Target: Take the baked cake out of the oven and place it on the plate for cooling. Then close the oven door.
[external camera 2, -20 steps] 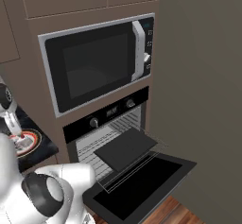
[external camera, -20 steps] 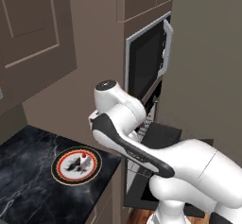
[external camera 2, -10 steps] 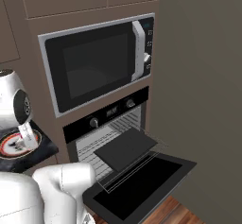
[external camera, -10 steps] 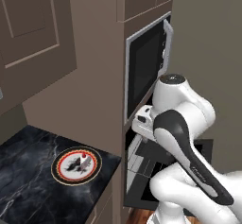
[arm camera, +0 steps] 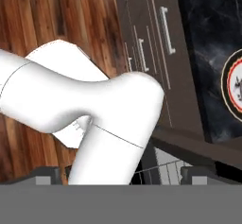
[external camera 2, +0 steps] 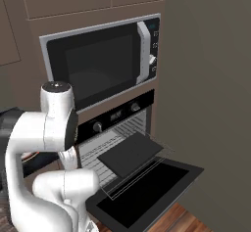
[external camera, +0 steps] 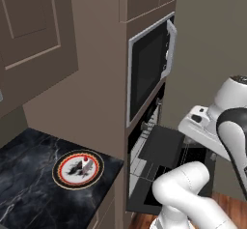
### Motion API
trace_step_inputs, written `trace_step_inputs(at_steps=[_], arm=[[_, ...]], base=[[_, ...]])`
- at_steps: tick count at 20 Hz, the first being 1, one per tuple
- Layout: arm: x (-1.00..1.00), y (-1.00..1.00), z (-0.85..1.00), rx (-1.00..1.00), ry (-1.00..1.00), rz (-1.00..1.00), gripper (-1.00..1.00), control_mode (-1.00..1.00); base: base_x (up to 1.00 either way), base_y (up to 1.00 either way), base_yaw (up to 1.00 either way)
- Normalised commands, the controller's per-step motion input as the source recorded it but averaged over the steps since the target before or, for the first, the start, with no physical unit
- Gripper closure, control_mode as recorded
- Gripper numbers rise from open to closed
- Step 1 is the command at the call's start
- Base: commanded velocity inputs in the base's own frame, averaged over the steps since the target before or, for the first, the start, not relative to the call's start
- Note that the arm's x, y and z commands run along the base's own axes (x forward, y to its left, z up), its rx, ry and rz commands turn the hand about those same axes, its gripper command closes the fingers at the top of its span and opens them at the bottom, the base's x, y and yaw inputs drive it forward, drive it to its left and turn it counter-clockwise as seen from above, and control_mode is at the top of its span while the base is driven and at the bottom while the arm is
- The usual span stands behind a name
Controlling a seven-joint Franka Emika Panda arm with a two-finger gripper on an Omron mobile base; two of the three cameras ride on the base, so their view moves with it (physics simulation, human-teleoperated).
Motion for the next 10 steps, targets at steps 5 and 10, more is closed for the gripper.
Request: trace_step_inputs(at_steps=[5, 10], arm=[[0.15, -0.96, -0.01, 0.11, 0.09, -0.02, -1.0, -1.0], [0.56, -0.63, -0.1, 0.06, 0.13, -0.14, -1.0, -1.0]], base=[[0.0, 0.0, 0.0], [0.0, 0.0, 0.0]])
